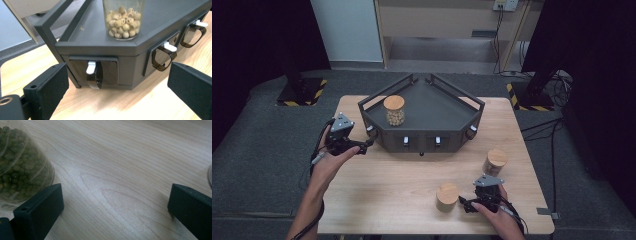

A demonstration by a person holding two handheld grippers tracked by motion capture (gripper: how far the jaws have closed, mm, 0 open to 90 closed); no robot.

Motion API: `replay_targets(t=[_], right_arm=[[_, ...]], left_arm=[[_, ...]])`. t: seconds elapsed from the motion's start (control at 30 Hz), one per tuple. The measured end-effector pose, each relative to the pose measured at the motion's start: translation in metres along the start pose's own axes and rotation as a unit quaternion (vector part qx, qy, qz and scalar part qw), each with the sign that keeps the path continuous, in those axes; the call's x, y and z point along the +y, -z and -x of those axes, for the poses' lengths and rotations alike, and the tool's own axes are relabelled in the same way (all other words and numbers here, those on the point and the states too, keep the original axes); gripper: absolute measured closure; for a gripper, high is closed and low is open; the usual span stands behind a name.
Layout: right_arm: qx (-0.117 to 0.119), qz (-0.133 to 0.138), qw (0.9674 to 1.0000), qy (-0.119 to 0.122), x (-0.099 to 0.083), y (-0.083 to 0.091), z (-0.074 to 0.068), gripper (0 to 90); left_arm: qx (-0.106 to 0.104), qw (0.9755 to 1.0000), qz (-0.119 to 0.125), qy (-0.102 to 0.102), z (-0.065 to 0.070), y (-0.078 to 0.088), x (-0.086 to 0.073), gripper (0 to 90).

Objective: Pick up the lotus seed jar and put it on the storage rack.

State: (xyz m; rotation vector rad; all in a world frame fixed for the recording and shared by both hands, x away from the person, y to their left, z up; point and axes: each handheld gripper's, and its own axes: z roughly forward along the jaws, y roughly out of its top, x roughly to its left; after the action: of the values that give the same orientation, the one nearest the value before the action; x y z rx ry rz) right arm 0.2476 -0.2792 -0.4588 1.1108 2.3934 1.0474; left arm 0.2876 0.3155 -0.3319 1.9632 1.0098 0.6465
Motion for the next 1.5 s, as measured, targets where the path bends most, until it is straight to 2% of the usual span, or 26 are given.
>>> replay_targets(t=[0.4,0.73,1.2,1.5], right_arm=[[0.002,0.0,1.0,0.001,0.0,0.0,0.001,0.3],[0.001,0.0,1.0,0.0,0.0,0.0,0.0,0.2],[0.002,0.0,1.0,0.001,0.001,0.0,0.001,0.2],[0.002,-0.001,1.0,0.001,0.001,0.0,0.001,0.2]], left_arm=[[0.005,1.0,-0.006,-0.003,0.008,0.008,-0.007,2.6],[0.011,0.9999,-0.007,0.003,0.011,0.015,-0.014,2.3],[0.019,0.9997,-0.013,-0.004,0.017,0.026,-0.022,2.3],[0.022,0.9996,-0.02,-0.005,0.021,0.027,-0.03,2.3]])
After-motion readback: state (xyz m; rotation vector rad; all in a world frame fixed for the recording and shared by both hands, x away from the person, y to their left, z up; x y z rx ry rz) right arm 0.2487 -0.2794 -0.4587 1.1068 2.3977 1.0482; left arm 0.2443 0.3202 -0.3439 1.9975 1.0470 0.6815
